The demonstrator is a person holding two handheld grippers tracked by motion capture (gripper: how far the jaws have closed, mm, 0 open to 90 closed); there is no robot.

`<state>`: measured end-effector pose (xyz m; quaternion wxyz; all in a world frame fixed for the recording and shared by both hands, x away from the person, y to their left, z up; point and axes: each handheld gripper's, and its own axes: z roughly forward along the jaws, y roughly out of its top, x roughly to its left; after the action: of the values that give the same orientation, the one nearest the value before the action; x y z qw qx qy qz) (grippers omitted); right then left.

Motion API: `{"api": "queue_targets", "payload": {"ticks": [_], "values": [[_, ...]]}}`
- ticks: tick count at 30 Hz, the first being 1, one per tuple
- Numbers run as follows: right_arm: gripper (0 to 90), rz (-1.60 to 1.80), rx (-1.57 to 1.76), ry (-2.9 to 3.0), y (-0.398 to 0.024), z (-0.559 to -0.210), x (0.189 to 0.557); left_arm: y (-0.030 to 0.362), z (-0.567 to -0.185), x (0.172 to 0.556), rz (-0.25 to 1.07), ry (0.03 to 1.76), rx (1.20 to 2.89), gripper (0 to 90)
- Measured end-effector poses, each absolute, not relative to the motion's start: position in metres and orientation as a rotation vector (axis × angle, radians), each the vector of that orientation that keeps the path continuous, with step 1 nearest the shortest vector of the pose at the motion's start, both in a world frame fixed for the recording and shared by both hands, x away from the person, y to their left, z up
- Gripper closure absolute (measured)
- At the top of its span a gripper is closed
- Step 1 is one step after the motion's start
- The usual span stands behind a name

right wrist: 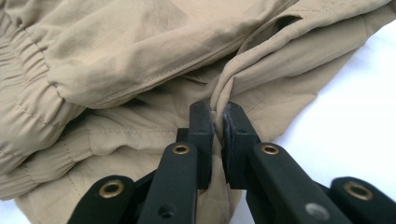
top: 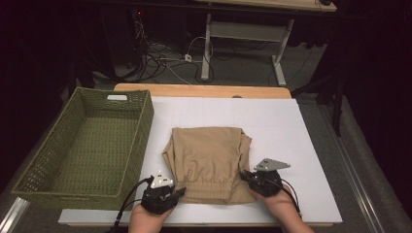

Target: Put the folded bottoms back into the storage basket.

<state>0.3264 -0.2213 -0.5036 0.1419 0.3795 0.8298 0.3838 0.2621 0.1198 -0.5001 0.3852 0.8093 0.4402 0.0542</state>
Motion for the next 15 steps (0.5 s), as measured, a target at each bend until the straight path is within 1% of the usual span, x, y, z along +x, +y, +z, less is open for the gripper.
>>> {"api": "queue_targets", "payload": {"ticks": [1, 2, 4, 5, 7, 9, 11, 12, 13, 15], "values": [[83.2, 1.119, 1.099, 2.402, -0.224, -0.504, 0.321, 0.12, -0.499, 0.259, 0.137, 1.115, 2.075, 71.5], [79.3, 1.129, 1.101, 2.403, -0.227, -0.504, 0.317, 0.121, -0.497, 0.257, 0.151, 1.11, 2.09, 67.2], [65.3, 1.163, 1.103, 2.409, -0.232, -0.505, 0.314, 0.123, -0.492, 0.257, 0.204, 1.105, 2.091, 54.8], [60.2, 1.201, 1.1, 2.409, -0.236, -0.503, 0.314, 0.124, -0.489, 0.257, 0.239, 1.109, 2.073, 48.0], [48.6, 1.263, 1.087, 2.356, -0.242, -0.498, 0.314, 0.126, -0.483, 0.259, 0.302, 1.124, 2.055, 32.4], [36.9, 1.297, 1.053, 2.298, -0.248, -0.495, 0.314, 0.128, -0.482, 0.262, 0.347, 1.151, 2.061, 21.8], [28.6, 1.286, 1.026, 2.245, -0.255, -0.494, 0.314, 0.13, -0.482, 0.267, 0.346, 1.191, 2.072, 12.5], [23.7, 1.279, 1.026, 2.229, -0.259, -0.494, 0.315, 0.13, -0.483, 0.269, 0.324, 1.202, 2.079, 10.9], [19.0, 1.27, 1.032, 2.209, -0.263, -0.494, 0.316, 0.13, -0.485, 0.271, 0.296, 1.208, 2.096, 7.0], [12.4, 1.247, 1.057, 2.192, -0.271, -0.496, 0.32, 0.127, -0.487, 0.275, 0.272, 1.227, 2.143, 1.0]]}}
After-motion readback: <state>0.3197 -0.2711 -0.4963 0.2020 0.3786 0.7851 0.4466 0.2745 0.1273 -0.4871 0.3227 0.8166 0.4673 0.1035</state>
